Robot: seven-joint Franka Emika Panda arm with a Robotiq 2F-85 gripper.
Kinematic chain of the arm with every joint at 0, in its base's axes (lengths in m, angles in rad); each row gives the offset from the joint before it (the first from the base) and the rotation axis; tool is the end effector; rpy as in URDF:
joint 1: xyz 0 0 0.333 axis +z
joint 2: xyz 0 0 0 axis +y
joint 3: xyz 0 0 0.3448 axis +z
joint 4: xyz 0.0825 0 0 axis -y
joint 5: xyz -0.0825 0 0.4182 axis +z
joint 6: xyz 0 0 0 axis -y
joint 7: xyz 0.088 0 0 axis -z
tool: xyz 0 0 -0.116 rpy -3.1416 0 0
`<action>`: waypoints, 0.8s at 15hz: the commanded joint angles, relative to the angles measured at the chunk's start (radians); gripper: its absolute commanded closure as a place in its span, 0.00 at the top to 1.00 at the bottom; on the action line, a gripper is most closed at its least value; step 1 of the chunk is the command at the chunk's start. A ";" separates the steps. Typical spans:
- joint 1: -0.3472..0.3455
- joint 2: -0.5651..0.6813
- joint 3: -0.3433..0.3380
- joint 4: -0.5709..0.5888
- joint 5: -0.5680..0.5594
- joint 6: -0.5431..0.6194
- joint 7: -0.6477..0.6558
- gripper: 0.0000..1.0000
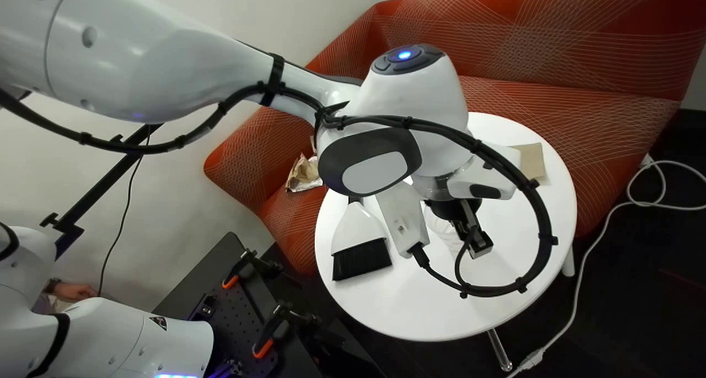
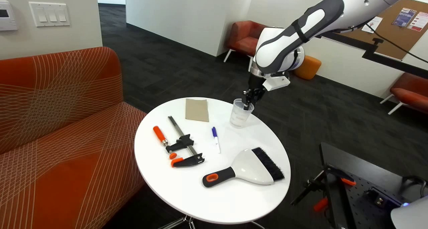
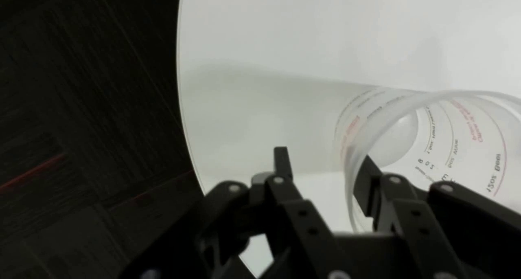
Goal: Pick the cup and move it up on the table
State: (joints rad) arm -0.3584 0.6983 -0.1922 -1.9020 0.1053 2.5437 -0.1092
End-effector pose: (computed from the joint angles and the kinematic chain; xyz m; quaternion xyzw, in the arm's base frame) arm 0.5588 -0.3416 0.1151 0.9696 -0.2416 -0.0299 0.0250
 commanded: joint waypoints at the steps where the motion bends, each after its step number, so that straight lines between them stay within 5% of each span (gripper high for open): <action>1: -0.013 0.009 0.016 0.030 0.013 -0.024 0.017 0.11; 3: -0.013 0.007 0.018 0.030 0.013 -0.026 0.015 0.00; 12: -0.011 -0.168 0.088 -0.061 0.029 0.011 -0.058 0.01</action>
State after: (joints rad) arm -0.3598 0.6329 -0.1463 -1.8962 0.1054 2.5456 -0.1155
